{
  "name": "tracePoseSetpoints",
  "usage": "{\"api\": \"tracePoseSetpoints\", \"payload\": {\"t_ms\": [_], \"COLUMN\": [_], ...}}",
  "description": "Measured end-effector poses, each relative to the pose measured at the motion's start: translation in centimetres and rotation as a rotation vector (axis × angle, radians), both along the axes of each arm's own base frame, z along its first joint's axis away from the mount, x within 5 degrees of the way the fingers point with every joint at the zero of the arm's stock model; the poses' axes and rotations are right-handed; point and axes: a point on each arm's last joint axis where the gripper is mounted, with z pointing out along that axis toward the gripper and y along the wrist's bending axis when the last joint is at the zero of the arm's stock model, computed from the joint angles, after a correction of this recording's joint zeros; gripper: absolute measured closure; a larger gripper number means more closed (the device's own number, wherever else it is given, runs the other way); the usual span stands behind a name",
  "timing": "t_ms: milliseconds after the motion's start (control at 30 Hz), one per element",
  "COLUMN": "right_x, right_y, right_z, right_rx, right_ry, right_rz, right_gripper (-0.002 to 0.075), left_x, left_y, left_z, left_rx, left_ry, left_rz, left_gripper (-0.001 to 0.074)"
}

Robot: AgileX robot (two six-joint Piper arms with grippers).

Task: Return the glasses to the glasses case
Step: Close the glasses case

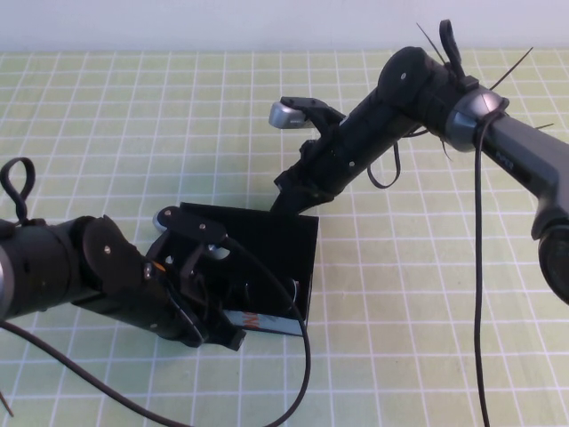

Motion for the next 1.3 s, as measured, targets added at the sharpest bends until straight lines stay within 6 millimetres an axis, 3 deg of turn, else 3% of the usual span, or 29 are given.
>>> {"api": "tracePoseSetpoints", "payload": {"t_ms": [433,667,833,1000,1300], "right_x": [-1.9,-0.3,0.9,0.5,-0.3], "right_y": [0.1,-1.4,-2.9,-2.6,-0.9], "right_z": [5.8,4.2,2.7,0.1,0.0], "right_rx": [0.068,-0.067,-0.053,-0.054,0.048], "right_ry": [-0.077,-0.145,-0.092,0.025,0.054], "right_rz": [0.024,-0.093,-0.160,-0.091,-0.026], "right_gripper": [0.0743,0.0743,0.0743,0.0743,0.0743], "left_x": [0.1,0.1,0.1,0.1,0.1], "left_y": [0.0,0.0,0.0,0.0,0.0], "left_z": [0.0,0.0,0.0,0.0,0.0], "left_rx": [-0.005,-0.005,-0.005,-0.005,-0.005], "left_ry": [-0.006,-0.006,-0.006,-0.006,-0.005], "left_rz": [0.008,0.008,0.008,0.008,0.007], "left_gripper": [0.0738,0.0738,0.0738,0.0738,0.0738]}}
